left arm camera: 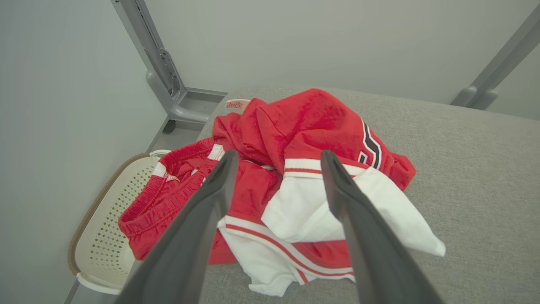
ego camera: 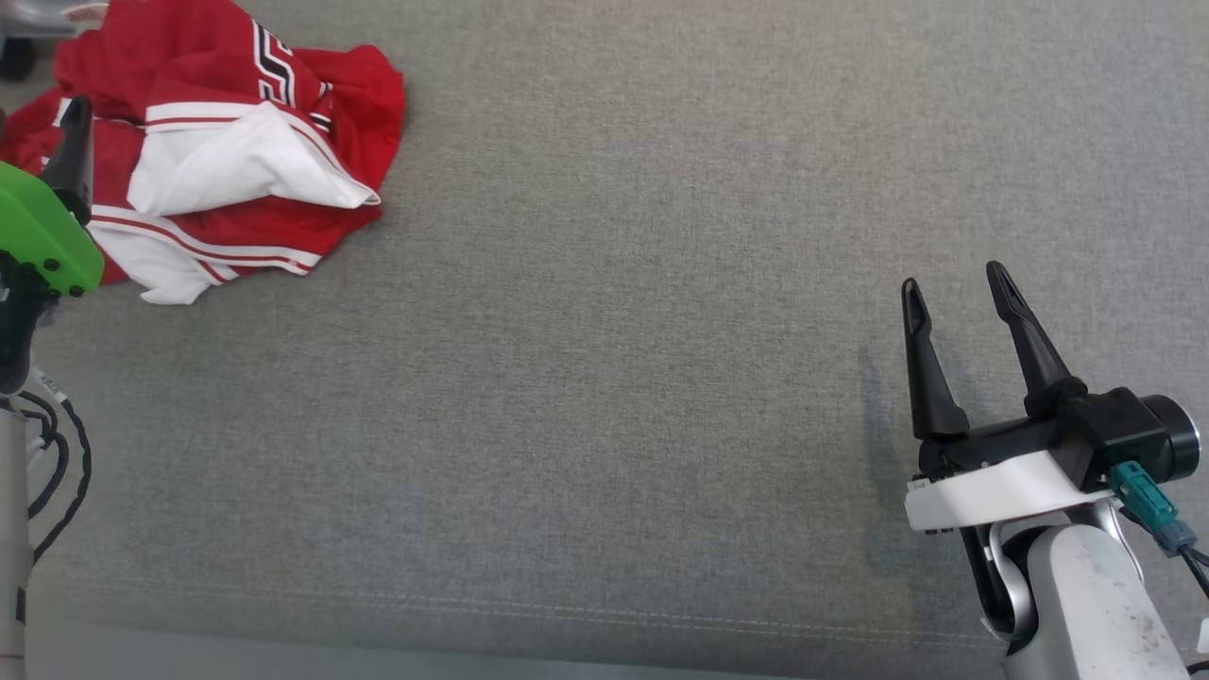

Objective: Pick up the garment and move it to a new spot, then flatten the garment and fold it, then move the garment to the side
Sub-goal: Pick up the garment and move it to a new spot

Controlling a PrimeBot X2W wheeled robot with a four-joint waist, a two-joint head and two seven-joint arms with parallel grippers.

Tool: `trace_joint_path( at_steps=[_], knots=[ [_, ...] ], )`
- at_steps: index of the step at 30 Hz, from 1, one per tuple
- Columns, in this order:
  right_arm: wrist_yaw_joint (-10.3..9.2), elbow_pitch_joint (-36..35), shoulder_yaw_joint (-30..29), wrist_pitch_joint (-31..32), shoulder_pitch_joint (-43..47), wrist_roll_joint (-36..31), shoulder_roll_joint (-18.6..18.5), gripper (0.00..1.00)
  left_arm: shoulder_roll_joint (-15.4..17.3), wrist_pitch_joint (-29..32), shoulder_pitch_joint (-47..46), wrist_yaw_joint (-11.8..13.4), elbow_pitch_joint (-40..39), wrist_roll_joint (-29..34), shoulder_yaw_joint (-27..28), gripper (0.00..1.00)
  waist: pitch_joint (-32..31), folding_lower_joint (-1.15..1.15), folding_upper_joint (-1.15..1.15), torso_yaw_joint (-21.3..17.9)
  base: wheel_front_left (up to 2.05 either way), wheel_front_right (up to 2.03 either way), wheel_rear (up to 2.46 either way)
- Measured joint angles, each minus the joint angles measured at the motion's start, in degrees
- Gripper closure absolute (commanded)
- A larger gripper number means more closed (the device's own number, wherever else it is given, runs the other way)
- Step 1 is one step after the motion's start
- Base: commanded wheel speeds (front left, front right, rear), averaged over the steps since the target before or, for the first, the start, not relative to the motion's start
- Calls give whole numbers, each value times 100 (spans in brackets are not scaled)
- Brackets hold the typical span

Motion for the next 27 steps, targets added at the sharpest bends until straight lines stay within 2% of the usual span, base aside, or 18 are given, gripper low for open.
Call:
trace_joint_path(
  at_steps=[12,26,27],
  knots=[
    [0,-155,70,0,-71,-105,0,0,424,200,-232,-7,368,-404,-363,0,741,0,0,-427,0,0,0],
    [0,-332,19,0,-87,-190,1,0,605,66,-712,25,934,-423,-434,0,1241,0,0,-824,0,0,0],
    [0,-332,11,0,-87,-190,0,0,600,64,-729,25,947,-441,-445,16,1256,0,0,-841,0,0,0]
  ],
)
